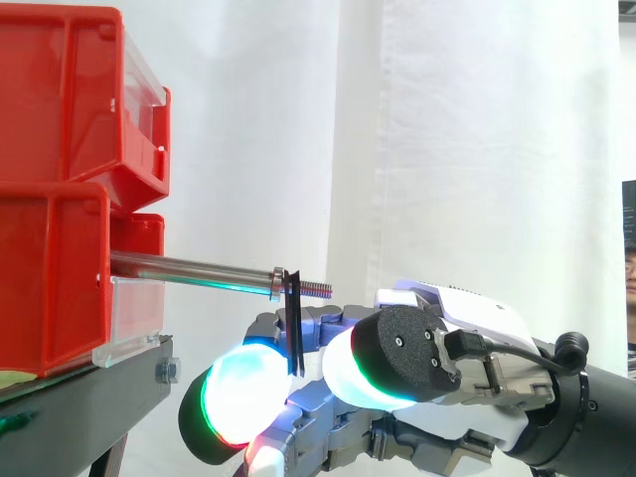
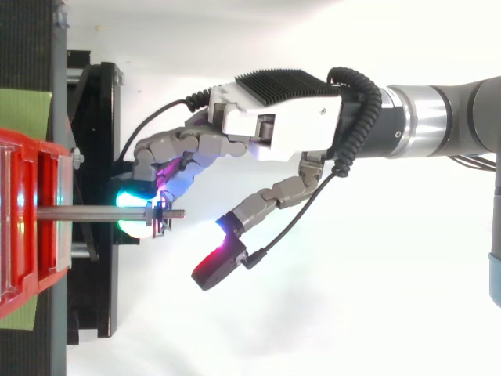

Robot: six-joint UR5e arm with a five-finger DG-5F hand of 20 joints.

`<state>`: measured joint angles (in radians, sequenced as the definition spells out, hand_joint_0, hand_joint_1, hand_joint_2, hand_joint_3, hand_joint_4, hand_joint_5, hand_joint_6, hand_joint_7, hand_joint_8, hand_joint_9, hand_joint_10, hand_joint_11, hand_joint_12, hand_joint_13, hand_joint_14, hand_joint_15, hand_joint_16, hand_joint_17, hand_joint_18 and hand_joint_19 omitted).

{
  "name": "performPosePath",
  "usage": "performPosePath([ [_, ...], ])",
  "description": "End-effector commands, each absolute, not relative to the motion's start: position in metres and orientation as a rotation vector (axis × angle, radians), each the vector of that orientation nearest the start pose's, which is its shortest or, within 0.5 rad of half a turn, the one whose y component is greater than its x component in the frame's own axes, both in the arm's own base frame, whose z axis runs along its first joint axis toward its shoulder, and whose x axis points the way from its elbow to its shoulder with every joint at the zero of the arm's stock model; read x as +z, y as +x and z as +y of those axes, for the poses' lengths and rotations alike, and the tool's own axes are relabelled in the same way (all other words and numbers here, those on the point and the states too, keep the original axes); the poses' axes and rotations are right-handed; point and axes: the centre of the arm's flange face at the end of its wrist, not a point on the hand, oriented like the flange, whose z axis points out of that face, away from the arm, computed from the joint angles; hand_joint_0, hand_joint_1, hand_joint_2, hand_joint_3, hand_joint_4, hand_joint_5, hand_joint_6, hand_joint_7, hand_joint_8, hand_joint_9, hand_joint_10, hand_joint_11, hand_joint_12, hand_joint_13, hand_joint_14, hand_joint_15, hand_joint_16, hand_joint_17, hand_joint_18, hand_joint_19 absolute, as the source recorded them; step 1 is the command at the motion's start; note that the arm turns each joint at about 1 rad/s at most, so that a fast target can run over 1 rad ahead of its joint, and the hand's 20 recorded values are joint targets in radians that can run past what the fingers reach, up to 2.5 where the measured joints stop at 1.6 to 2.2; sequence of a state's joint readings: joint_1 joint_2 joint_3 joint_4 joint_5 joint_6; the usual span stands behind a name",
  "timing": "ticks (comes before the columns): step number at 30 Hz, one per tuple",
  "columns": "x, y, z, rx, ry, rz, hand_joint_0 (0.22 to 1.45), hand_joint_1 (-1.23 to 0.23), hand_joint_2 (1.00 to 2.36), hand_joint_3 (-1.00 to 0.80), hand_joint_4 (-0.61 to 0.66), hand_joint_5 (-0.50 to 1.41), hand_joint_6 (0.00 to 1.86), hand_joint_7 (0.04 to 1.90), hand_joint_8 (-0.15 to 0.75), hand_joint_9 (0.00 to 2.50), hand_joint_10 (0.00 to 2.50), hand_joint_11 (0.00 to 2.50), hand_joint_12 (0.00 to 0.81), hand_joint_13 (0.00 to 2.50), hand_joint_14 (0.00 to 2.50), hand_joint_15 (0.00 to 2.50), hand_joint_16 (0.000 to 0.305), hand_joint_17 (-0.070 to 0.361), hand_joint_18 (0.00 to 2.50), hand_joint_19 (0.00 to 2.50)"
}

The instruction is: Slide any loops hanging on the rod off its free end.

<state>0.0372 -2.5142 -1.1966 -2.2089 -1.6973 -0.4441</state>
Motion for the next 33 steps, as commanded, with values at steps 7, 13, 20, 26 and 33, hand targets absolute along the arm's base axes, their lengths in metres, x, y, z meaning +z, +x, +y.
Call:
performPosePath([
  [7, 0.1426, 0.8063, -0.0900, 1.087, 0.562, 1.154, 0.58, -0.62, 1.01, -0.39, 0.22, -0.10, 0.59, 1.25, 0.316, 0.87, 0.01, 0.33, 0.366, 0.86, 0.01, 0.30, 0.045, 0.102, 0.74, 0.44],
  [13, 0.1426, 0.8063, -0.0900, 1.088, 0.563, 1.154, 0.59, -0.61, 1.01, -0.38, 0.22, -0.09, 0.62, 1.23, 0.318, 0.88, 0.01, 0.33, 0.364, 0.87, 0.01, 0.30, 0.045, 0.102, 0.74, 0.44],
  [20, 0.1426, 0.8060, -0.0923, 1.088, 0.564, 1.154, 0.58, -0.59, 1.01, -0.39, 0.21, -0.09, 0.62, 1.21, 0.319, 0.90, 0.01, 0.34, 0.367, 0.88, 0.01, 0.30, 0.045, 0.102, 0.75, 0.44],
  [26, 0.1433, 0.8064, -0.0923, 1.088, 0.563, 1.152, 0.59, -0.59, 1.02, -0.29, 0.19, -0.11, 0.75, 1.19, 0.320, 0.90, 0.01, 0.34, 0.366, 0.88, 0.01, 0.30, 0.045, 0.102, 0.75, 0.45],
  [33, 0.1426, 0.8060, -0.0923, 1.088, 0.564, 1.154, 0.58, -0.65, 1.02, -0.25, 0.20, -0.14, 0.83, 1.16, 0.320, 0.88, 0.01, 0.33, 0.367, 0.86, 0.01, 0.30, 0.046, 0.104, 0.75, 0.45],
])
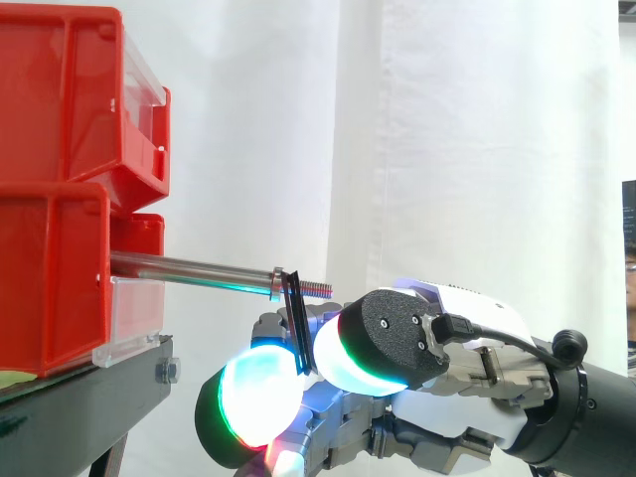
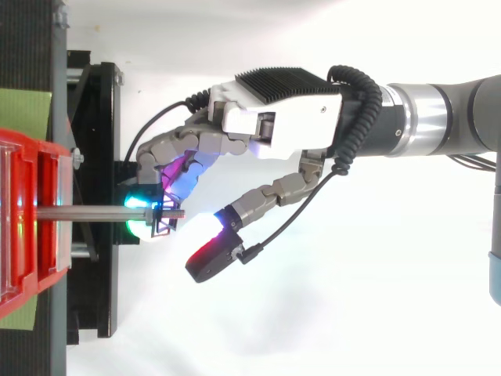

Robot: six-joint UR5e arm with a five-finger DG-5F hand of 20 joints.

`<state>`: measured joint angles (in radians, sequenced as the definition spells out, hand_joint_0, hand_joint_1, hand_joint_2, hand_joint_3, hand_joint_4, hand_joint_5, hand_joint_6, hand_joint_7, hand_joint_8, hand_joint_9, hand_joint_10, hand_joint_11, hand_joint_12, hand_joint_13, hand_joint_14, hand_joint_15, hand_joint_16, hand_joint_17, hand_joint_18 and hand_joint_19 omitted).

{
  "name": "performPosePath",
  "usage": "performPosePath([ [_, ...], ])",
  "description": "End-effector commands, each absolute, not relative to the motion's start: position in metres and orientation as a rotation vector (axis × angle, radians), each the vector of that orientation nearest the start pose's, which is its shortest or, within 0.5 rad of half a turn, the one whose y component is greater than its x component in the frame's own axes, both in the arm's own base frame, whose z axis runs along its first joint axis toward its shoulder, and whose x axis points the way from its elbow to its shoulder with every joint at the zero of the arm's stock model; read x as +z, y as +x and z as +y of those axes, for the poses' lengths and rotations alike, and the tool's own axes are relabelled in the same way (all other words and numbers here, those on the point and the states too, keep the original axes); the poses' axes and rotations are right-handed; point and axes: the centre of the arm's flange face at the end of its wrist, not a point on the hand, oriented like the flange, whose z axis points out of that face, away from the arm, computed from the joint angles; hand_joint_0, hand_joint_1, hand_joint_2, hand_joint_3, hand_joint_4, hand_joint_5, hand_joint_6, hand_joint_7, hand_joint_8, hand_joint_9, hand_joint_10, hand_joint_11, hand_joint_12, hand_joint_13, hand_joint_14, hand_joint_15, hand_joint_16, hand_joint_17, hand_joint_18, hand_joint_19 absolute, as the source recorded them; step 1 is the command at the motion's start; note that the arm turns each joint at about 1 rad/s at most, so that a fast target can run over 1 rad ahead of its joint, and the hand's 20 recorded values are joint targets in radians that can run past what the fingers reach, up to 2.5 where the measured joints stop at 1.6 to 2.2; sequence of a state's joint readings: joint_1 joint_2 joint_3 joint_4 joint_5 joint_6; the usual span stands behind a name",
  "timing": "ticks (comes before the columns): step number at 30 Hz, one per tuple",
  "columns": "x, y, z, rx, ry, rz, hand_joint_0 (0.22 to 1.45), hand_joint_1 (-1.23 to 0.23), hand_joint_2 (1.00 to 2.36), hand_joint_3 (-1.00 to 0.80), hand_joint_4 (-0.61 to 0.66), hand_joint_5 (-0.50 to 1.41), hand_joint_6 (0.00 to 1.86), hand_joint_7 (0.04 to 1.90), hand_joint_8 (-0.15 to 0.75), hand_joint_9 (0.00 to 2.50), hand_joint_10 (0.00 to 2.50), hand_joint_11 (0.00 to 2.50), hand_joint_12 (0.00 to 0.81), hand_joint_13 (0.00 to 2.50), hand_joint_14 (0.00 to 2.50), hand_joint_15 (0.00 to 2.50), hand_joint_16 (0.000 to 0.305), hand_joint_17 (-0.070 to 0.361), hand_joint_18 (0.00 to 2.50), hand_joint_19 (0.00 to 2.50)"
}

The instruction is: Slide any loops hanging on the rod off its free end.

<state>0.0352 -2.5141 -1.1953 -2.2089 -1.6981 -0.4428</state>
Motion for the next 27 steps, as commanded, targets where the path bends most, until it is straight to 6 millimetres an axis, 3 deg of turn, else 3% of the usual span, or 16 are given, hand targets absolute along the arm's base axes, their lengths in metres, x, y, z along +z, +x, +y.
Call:
performPosePath([
  [1, 0.143, 0.806, -0.092, 1.088, 0.564, 1.154, 0.58, -0.65, 1.02, -0.24, 0.20, -0.14, 0.83, 1.16, 0.321, 0.88, 0.01, 0.35, 0.366, 0.86, 0.01, 0.30, 0.046, 0.104, 0.75, 0.45],
  [12, 0.143, 0.806, -0.094, 1.088, 0.565, 1.151, 0.58, -0.63, 1.01, -0.30, 0.21, -0.14, 0.85, 1.11, 0.322, 0.89, 0.01, 0.35, 0.367, 0.87, 0.01, 0.30, 0.046, 0.104, 0.75, 0.45],
  [20, 0.159, 0.807, -0.090, 1.091, 0.553, 1.139, 0.59, -0.63, 1.02, -0.22, 0.21, -0.14, 0.88, 1.17, 0.326, 0.90, 0.01, 0.36, 0.370, 0.87, 0.01, 0.30, 0.046, 0.103, 0.75, 0.44],
  [27, 0.157, 0.807, -0.090, 1.090, 0.553, 1.141, 0.59, -0.69, 1.02, -0.17, 0.20, -0.14, 0.89, 1.18, 0.333, 0.90, 0.01, 0.37, 0.373, 0.88, 0.01, 0.30, 0.047, 0.105, 0.76, 0.43],
])
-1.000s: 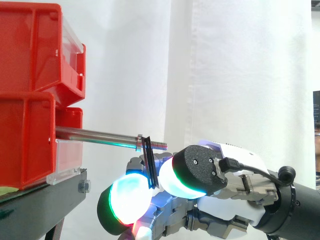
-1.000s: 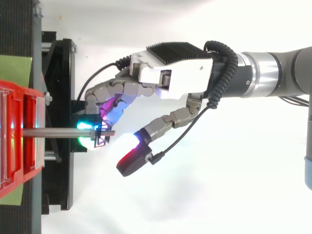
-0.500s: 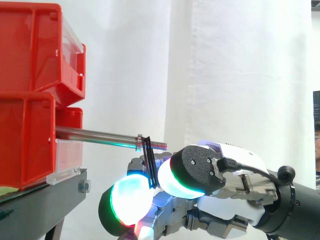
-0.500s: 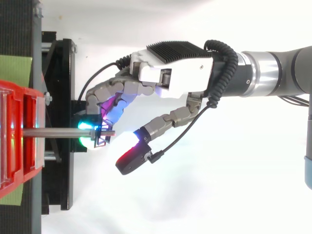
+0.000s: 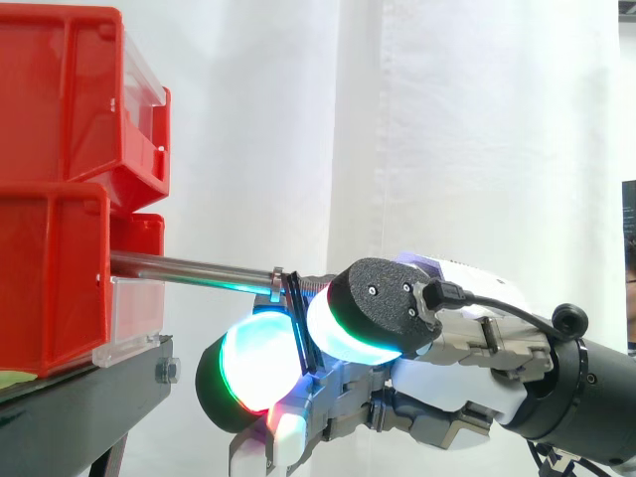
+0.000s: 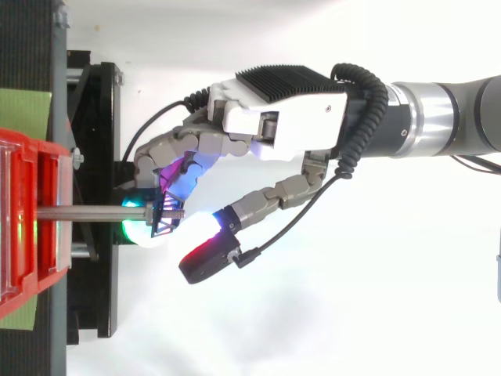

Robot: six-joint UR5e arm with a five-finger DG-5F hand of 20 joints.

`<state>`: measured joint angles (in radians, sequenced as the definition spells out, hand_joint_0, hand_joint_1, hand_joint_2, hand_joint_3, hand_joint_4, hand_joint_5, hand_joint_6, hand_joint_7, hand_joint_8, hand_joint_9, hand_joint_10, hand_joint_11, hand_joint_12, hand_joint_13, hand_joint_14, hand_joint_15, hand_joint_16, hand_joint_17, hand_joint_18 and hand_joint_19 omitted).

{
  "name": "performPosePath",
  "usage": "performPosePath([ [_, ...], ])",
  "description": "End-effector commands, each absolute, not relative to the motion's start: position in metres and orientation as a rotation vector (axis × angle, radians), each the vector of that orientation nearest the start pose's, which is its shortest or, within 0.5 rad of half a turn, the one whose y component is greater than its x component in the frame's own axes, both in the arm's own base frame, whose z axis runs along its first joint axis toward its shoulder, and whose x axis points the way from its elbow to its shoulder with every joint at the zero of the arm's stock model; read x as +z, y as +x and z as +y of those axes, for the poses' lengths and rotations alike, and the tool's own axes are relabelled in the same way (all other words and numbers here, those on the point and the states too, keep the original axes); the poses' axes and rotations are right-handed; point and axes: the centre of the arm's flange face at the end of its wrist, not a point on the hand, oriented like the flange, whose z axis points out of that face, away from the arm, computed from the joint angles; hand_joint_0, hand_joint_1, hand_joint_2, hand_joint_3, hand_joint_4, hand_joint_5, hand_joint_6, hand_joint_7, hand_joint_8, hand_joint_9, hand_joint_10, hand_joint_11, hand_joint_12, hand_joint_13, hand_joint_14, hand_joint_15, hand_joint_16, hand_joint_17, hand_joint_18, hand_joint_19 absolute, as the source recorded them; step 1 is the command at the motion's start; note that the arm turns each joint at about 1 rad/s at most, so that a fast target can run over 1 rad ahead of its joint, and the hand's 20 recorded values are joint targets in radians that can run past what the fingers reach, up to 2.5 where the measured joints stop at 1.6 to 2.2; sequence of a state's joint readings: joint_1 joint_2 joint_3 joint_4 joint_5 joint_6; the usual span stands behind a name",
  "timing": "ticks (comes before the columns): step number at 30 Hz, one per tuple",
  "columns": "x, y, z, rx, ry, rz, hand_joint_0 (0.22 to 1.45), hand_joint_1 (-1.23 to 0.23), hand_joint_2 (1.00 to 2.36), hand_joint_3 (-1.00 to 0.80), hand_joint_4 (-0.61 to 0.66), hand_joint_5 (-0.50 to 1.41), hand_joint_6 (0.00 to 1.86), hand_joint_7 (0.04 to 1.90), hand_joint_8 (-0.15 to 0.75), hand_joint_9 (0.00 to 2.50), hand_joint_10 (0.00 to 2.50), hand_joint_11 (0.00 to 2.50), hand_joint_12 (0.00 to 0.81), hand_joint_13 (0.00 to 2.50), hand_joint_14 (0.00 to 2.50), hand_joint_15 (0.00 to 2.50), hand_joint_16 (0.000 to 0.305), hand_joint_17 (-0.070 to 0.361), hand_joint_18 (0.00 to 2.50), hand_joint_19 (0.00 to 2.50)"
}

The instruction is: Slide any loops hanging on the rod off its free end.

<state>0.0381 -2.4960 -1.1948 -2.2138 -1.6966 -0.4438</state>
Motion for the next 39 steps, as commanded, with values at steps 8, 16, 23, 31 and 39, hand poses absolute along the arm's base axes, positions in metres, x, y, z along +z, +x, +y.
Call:
performPosePath([
  [8, 0.157, 0.806, -0.094, 1.084, 0.555, 1.141, 0.58, -0.72, 1.02, -0.29, 0.21, -0.15, 0.88, 1.11, 0.328, 0.90, 0.01, 0.38, 0.368, 0.88, 0.01, 0.31, 0.047, 0.105, 0.76, 0.44],
  [16, 0.152, 0.803, -0.099, 1.059, 0.547, 1.150, 0.58, -0.70, 1.02, -0.30, 0.21, -0.15, 0.87, 1.10, 0.330, 0.90, 0.01, 0.38, 0.373, 0.88, 0.01, 0.31, 0.047, 0.106, 0.77, 0.44],
  [23, 0.143, 0.796, -0.102, 1.054, 0.553, 1.154, 0.58, -0.68, 1.02, -0.29, 0.21, -0.15, 0.87, 1.13, 0.329, 0.91, 0.01, 0.37, 0.372, 0.88, 0.01, 0.31, 0.047, 0.105, 0.77, 0.44],
  [31, 0.143, 0.796, -0.102, 1.053, 0.550, 1.151, 0.59, -0.68, 1.02, -0.19, 0.19, -0.15, 0.89, 1.17, 0.333, 0.92, 0.01, 0.39, 0.371, 0.89, 0.01, 0.31, 0.046, 0.104, 0.77, 0.44],
  [39, 0.143, 0.797, -0.100, 1.053, 0.551, 1.149, 0.59, -0.68, 1.02, -0.18, 0.19, -0.14, 0.90, 1.14, 0.332, 0.93, 0.01, 0.41, 0.371, 0.89, 0.01, 0.32, 0.046, 0.104, 0.77, 0.44],
])
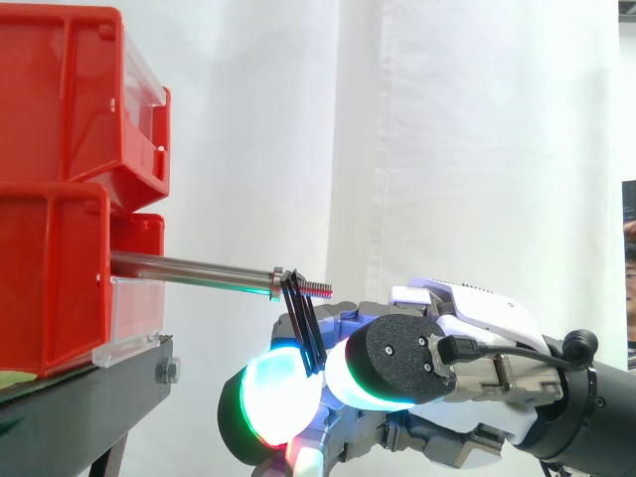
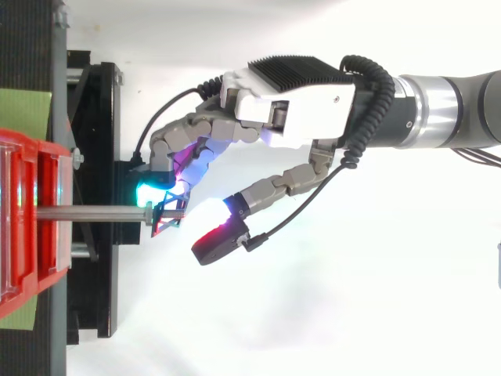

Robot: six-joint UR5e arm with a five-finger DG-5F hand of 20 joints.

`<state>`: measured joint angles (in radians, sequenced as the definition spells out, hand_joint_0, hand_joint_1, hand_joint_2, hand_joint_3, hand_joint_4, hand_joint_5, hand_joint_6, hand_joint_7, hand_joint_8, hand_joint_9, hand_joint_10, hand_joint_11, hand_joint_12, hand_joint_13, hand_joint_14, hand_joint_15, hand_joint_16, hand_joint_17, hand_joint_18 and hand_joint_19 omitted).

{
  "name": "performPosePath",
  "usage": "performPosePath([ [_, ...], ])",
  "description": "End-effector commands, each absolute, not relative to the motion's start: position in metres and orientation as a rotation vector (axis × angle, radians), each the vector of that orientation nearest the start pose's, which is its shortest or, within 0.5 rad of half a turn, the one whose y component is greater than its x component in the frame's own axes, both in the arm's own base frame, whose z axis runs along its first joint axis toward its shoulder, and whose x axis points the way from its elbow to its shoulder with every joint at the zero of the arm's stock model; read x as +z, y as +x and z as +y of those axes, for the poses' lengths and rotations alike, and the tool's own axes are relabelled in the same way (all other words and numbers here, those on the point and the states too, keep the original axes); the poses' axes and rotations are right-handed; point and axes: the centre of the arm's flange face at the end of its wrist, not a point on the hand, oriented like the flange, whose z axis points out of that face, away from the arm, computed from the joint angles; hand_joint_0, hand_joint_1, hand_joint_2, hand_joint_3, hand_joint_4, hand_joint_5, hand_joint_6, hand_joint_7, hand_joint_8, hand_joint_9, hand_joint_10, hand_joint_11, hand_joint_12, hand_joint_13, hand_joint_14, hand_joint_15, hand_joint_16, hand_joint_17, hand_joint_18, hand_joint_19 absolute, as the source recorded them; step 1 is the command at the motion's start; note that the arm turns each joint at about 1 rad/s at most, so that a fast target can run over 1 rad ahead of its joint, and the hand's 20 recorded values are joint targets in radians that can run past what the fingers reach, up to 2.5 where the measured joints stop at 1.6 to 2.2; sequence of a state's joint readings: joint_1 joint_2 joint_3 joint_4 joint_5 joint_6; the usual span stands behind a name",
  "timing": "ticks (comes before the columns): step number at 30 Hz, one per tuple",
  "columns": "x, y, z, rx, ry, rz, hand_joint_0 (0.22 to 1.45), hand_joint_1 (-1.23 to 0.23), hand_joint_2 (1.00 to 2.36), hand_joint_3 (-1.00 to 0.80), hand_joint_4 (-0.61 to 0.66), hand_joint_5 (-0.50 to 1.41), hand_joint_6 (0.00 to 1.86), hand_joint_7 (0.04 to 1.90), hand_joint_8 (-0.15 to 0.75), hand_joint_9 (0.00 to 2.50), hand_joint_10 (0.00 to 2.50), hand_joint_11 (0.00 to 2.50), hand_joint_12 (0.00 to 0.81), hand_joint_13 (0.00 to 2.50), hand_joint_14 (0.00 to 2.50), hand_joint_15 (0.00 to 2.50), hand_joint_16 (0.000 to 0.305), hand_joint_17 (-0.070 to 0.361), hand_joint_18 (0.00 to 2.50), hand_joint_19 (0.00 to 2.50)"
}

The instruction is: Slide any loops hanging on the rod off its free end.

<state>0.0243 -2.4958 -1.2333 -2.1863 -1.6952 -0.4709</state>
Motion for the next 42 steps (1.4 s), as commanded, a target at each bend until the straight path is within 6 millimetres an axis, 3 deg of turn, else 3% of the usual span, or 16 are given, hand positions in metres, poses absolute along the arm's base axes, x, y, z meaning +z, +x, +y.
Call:
performPosePath([
  [1, 0.1441, 0.7973, -0.1004, 1.053, 0.551, 1.147, 0.59, -0.68, 1.02, -0.19, 0.18, -0.14, 0.90, 1.15, 0.332, 0.93, 0.01, 0.40, 0.369, 0.89, 0.01, 0.32, 0.046, 0.104, 0.77, 0.45],
  [10, 0.1441, 0.7977, -0.0967, 1.057, 0.548, 1.149, 0.57, -0.62, 1.01, -0.33, 0.20, -0.14, 0.86, 1.09, 0.331, 0.94, 0.01, 0.40, 0.376, 0.89, 0.01, 0.33, 0.048, 0.107, 0.77, 0.46],
  [21, 0.1448, 0.7983, -0.0954, 1.060, 0.547, 1.148, 0.59, -0.57, 1.01, -0.32, 0.19, -0.13, 0.84, 1.16, 0.330, 1.00, 0.01, 0.41, 0.375, 0.91, 0.01, 0.33, 0.047, 0.105, 0.77, 0.46],
  [31, 0.1491, 0.8007, -0.0967, 1.061, 0.545, 1.138, 0.59, -0.66, 1.02, -0.20, 0.20, -0.14, 0.87, 1.19, 0.337, 0.99, 0.01, 0.43, 0.375, 0.91, 0.01, 0.32, 0.046, 0.104, 0.78, 0.44],
  [42, 0.1533, 0.8031, -0.0968, 1.062, 0.541, 1.129, 0.58, -0.61, 1.02, -0.31, 0.20, -0.14, 0.86, 1.11, 0.333, 1.00, 0.01, 0.42, 0.379, 0.91, 0.01, 0.33, 0.047, 0.105, 0.78, 0.46],
])
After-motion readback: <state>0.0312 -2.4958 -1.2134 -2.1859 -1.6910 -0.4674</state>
